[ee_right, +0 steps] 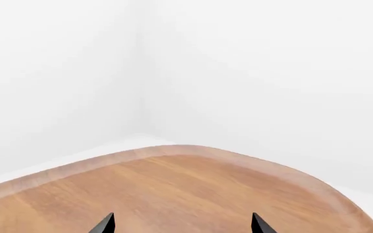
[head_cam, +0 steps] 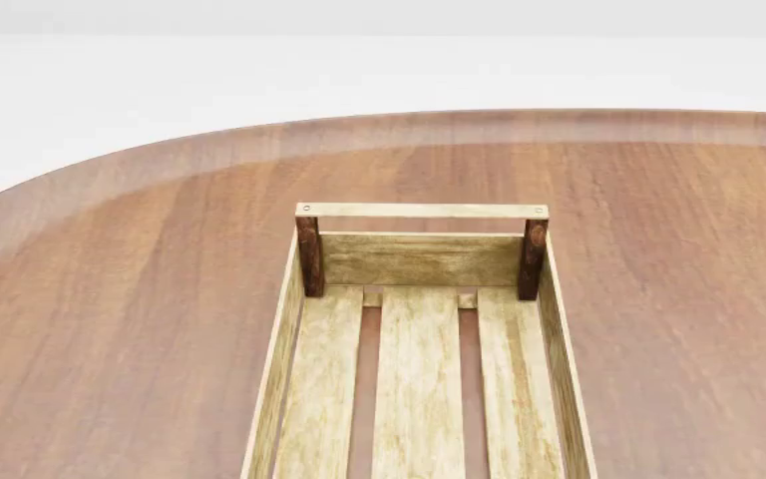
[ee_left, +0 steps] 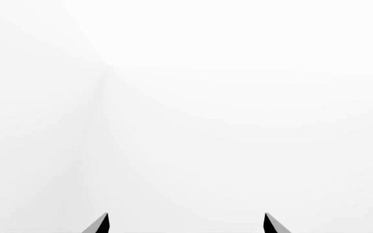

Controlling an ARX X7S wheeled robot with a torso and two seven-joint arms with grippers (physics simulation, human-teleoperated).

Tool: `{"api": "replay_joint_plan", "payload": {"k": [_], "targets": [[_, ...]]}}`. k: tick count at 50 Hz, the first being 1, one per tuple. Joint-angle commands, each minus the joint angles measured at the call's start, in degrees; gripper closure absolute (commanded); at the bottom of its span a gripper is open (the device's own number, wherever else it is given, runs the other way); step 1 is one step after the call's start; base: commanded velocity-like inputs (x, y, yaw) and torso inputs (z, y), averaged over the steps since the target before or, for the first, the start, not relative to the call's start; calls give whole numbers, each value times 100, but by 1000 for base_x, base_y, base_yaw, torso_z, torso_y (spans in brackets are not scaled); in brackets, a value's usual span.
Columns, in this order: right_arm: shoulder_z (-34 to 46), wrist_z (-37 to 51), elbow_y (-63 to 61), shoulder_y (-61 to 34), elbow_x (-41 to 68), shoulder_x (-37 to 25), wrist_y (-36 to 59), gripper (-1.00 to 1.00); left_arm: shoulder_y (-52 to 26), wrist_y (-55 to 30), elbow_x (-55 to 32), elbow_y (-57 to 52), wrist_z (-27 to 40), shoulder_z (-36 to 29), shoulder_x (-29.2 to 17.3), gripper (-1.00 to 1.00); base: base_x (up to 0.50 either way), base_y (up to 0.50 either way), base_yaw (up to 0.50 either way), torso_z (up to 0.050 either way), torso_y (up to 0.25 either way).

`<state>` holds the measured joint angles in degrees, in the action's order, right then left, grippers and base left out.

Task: Pick up the cream cheese and put it in the tray.

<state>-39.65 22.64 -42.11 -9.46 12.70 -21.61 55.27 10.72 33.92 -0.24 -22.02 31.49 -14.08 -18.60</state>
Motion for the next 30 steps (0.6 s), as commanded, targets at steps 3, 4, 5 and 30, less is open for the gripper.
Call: {"api": "replay_joint_plan", "payload": {"k": [3,4,5,30], "targets": [[-63,21,-198,215,29,91,219,-100,-10,-40,3,3,10,-45,-12,-100,0,0,0,0,0],[-65,34,-215,230,17,86,238,-100,-11,-44,4,5,11,-47,-14,-100,0,0,0,0,0],[-64,38,-233,259,9,84,258,-100,-9,-44,1,3,13,-47,-16,-100,0,0,0,0,0],[-441,-253,-262,389,555,519,663,-100,-43,-137,15,33,51,-97,-35,-100,0,0,0,0,0]]}}
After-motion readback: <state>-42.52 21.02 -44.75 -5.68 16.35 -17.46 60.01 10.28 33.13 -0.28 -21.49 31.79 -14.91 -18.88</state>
